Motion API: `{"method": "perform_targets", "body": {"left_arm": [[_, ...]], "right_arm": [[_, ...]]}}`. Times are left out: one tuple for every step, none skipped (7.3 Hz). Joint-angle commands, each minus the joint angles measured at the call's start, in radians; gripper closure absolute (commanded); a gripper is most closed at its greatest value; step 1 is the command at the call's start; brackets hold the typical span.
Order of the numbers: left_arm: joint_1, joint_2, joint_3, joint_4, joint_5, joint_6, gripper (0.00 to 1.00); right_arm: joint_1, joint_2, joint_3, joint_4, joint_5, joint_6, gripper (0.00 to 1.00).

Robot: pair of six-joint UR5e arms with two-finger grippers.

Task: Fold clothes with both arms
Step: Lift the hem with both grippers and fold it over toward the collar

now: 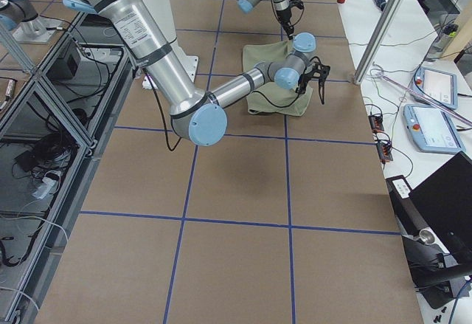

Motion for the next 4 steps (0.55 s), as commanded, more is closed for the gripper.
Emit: {"method": "perform_targets", "body": {"left_arm": [[0.0, -0.005, 0.007, 0.004, 0.011, 0.013, 0.01], [-0.003, -0.005, 0.006, 0.004, 0.011, 0.014, 0.01], [-0.003, -0.005, 0.004, 0.004, 0.006, 0.016, 0.01], [-0.003, -0.004, 0.001, 0.002, 0.006, 0.016, 0.01]], "right_arm": [[-0.013, 0.001, 0.001, -0.002, -0.024, 0.0, 0.0], [-0.012, -0.005, 0.004, 0.0, -0.016, -0.032, 0.0], [-0.01, -0.013, 0.013, 0.0, -0.007, -0.04, 0.0], [-0.015, -0.045, 0.047, 0.004, 0.022, -0.04, 0.0]]}}
